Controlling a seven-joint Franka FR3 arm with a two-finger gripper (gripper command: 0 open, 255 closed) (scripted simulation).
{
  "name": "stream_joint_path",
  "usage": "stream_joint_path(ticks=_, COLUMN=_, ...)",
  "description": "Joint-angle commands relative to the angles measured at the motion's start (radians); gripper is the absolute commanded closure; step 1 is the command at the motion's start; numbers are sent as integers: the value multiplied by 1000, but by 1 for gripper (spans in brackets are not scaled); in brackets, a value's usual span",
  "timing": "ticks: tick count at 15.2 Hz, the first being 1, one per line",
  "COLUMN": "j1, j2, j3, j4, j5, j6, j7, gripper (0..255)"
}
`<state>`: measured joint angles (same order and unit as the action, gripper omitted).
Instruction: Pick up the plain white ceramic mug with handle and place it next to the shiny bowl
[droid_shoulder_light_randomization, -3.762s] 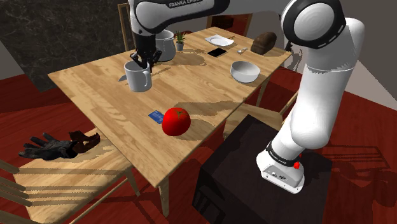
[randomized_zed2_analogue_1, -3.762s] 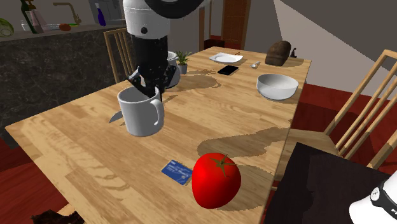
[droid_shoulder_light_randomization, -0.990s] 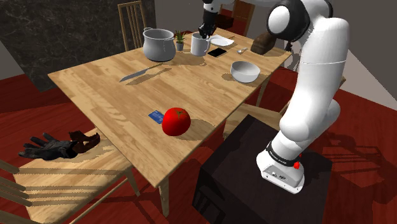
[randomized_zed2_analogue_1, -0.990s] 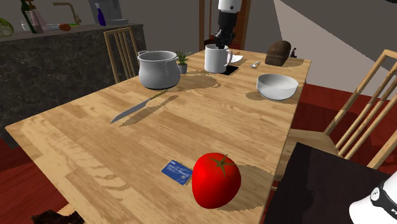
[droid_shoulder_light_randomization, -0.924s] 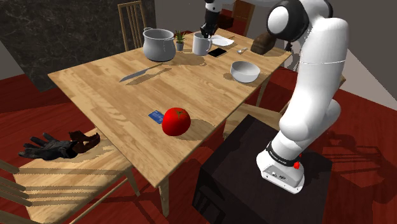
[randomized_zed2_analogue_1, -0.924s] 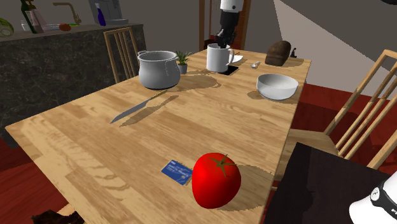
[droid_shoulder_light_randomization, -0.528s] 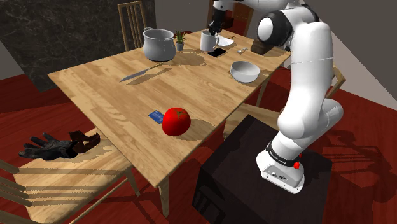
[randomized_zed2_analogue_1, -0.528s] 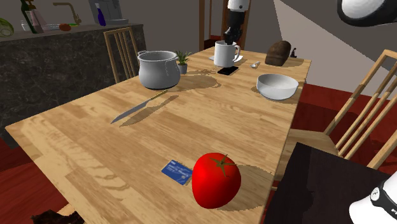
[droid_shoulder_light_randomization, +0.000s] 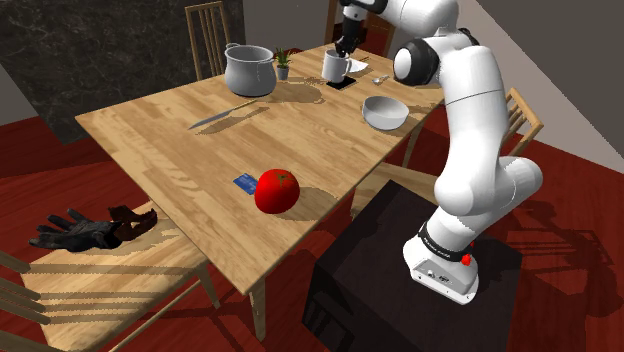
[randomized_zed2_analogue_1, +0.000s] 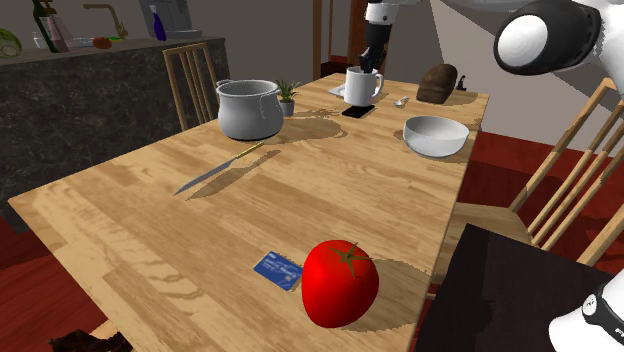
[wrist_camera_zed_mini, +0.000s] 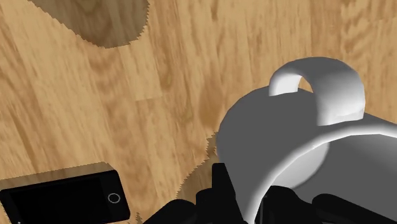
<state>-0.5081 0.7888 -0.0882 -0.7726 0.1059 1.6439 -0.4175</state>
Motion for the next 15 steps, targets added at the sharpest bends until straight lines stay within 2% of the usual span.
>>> stream_joint_path(ticks=1, j1=3, j2=-19, j3=-1, j4=-58, j5=0, j6=41, j7=-3, gripper=255)
stream_joint_path(ticks=7, j1=10, j2=-49, j3=-2, j4=-191, j5=0, j6=144, j7=-9, gripper=255)
stream_joint_path(ticks=15, j1=15, j2=-55, j3=-1, j4=-309, j5=2, j6=255, j7=-16, gripper=255)
